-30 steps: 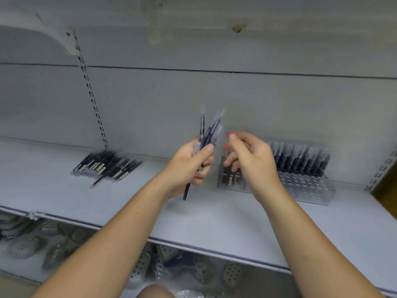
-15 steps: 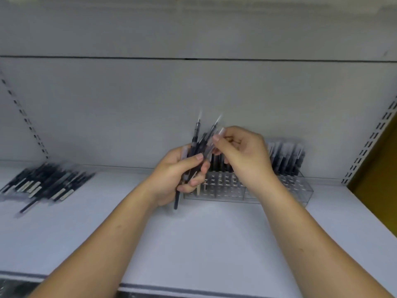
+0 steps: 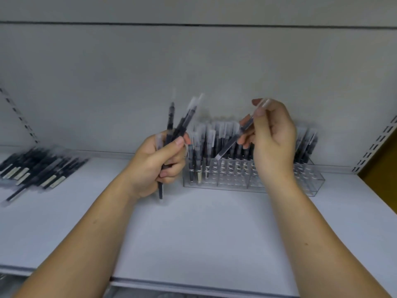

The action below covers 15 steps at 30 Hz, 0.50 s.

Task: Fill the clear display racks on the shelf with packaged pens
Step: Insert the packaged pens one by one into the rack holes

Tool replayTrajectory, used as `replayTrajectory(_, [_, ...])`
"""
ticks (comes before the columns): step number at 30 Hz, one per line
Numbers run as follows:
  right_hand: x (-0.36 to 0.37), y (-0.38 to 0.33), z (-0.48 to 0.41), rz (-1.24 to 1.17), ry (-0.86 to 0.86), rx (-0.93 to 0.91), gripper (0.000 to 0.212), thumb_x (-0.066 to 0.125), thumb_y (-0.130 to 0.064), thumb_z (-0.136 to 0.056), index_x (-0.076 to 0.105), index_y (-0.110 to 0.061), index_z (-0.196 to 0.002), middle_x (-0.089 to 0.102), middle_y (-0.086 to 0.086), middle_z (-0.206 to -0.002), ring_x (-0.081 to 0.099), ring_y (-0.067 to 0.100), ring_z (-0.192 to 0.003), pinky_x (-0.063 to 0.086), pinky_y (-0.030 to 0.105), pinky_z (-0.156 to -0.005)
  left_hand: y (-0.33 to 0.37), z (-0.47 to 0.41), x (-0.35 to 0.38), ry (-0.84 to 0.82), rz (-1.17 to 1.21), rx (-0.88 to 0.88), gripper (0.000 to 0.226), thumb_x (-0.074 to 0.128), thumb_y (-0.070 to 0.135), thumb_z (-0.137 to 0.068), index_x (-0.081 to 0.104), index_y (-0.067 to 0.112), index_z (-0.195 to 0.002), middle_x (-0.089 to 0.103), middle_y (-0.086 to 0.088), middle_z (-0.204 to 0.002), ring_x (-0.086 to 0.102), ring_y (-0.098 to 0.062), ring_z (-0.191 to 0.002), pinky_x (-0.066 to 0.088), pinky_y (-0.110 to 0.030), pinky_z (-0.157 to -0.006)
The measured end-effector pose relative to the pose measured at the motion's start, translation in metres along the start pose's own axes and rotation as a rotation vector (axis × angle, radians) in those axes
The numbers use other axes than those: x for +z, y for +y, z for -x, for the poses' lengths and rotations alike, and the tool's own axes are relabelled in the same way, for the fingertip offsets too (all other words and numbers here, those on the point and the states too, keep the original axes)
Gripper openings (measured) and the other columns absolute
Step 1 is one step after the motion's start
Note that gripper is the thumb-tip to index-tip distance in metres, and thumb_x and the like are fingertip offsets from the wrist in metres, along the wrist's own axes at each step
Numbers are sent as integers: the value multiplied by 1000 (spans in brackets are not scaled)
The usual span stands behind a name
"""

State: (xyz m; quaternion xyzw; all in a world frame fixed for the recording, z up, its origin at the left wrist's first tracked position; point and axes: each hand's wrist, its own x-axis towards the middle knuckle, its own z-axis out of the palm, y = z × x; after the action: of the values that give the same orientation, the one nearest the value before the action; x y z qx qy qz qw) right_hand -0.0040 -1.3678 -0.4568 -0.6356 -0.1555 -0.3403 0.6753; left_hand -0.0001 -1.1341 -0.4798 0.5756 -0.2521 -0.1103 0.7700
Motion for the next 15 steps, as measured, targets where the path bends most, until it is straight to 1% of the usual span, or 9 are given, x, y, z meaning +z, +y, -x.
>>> replayTrajectory(1, [2,2,3,19,-42,-7,8,47,-11,-110,55,-10,-108,68,-2,-88,57,35,-52,47,29,-48,0,0,-1,17,15,5,17,58,35,-99,63,19,-97,22,4,-63,19,-7,-44,18,-13,-43])
replayTrajectory(3, [6,4,8,44,-101,-14,9,48,-8,-108,54,-15,-106,68,4,-102,59,31,-56,49,25,-51,-1,0,-2,71,48,4,24,55,42,-100,60,19,-96,23,5,-62,19,-7,-44,16,-13,-42])
replayTrajectory(5, [9,6,12,76,-140,-14,10,50,-8,-108,55,-16,-108,67,12,-99,61,27,-57,50,26,-55,-4,1,-3,96,105,2,26,49,41,-102,59,17,-99,25,5,-62,20,-7,-43,13,-15,-42])
replayTrajectory(7, [10,8,15,105,-170,-22,10,51,-8,-107,55,-17,-110,66,14,-93,63,26,-57,52,28,-58,-6,1,-2,79,175,5,26,47,39,-103,60,16,-103,28,5,-62,20,-7,-43,13,-17,-41])
replayTrajectory(11, [12,13,17,170,-207,-49,19,52,-11,-107,56,-29,-109,67,8,-92,65,21,-60,54,33,-62,-10,0,-1,75,243,0,23,44,31,-105,59,14,-109,33,3,-67,24,-7,-42,14,-17,-39])
replayTrajectory(12, [13,14,18,178,-214,-46,18,52,-12,-107,56,-29,-110,67,5,-91,65,20,-61,54,34,-63,-9,0,-1,81,249,-1,22,44,30,-106,59,14,-109,34,3,-67,26,-7,-41,15,-16,-39])
replayTrajectory(15, [14,19,19,219,-246,-18,11,54,-12,-106,58,-19,-113,67,-4,-86,66,15,-65,56,34,-65,-8,-1,-2,107,260,-4,19,42,26,-106,58,15,-107,36,5,-65,29,-6,-38,16,-16,-40])
